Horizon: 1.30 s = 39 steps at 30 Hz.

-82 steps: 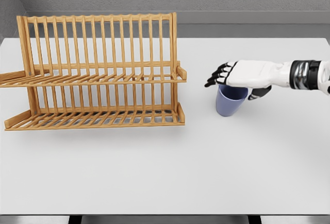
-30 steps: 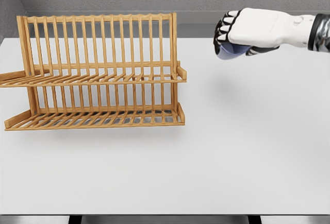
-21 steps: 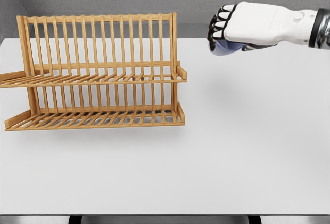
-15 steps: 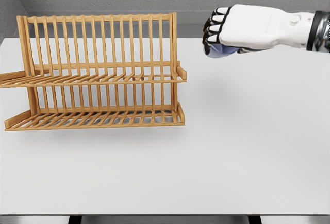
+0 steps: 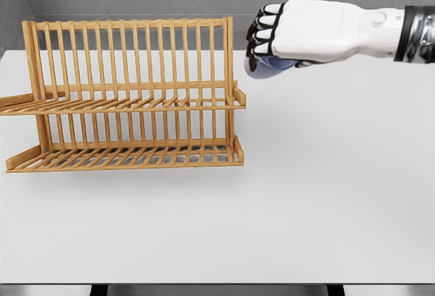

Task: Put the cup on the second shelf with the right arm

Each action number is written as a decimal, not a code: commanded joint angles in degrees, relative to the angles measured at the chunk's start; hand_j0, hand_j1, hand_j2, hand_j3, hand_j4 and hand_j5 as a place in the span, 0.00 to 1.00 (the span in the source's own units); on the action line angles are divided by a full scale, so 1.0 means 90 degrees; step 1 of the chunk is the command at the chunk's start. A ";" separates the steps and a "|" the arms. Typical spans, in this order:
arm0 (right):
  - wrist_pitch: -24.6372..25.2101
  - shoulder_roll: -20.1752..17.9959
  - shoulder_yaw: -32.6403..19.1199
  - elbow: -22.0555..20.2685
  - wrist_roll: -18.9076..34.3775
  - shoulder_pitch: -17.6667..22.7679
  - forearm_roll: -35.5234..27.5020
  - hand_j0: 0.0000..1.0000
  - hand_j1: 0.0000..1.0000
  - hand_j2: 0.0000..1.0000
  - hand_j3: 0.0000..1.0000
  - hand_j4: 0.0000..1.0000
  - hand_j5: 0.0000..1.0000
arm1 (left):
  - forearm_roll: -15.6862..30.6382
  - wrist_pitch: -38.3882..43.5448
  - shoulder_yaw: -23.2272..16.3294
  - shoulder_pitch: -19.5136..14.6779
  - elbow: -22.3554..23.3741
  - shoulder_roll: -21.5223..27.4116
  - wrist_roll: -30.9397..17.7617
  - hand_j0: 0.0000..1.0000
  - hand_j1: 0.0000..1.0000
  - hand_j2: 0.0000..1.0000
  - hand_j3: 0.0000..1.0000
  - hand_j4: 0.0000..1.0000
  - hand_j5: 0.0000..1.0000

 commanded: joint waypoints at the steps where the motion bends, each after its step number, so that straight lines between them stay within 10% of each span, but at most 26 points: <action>1: -0.0012 0.0039 -0.0005 0.0000 -0.0004 0.0000 -0.0234 0.57 0.57 0.57 0.57 0.57 0.57 | 0.0001 0.0002 0.0001 0.0000 0.0000 0.0000 -0.0001 1.00 1.00 1.00 1.00 1.00 1.00; 34: -0.0012 0.0810 0.0893 0.0010 -0.0004 -0.0117 -0.0264 0.58 0.58 0.58 0.58 0.58 0.58 | 0.0001 -0.0008 0.0001 0.0000 0.0000 0.0000 -0.0001 1.00 1.00 1.00 1.00 1.00 1.00; 35: -0.0012 0.0810 0.0903 0.0010 -0.0004 -0.0127 -0.0264 0.60 0.60 0.60 0.60 0.60 0.60 | 0.0001 0.0002 0.0001 0.0000 0.0000 0.0000 -0.0001 1.00 1.00 1.00 1.00 1.00 1.00; 36: -0.0012 0.0810 0.0903 0.0010 -0.0004 -0.0127 -0.0264 0.99 0.99 0.99 0.99 0.99 0.99 | 0.0001 0.0002 0.0001 0.0000 0.0000 0.0000 -0.0001 1.00 1.00 1.00 1.00 1.00 1.00; 39: -0.0012 0.0810 0.0903 0.0010 -0.0004 -0.0117 -0.0264 1.00 1.00 1.00 1.00 1.00 1.00 | 0.0001 0.0002 0.0001 0.0000 0.0000 0.0000 -0.0001 1.00 1.00 1.00 1.00 1.00 1.00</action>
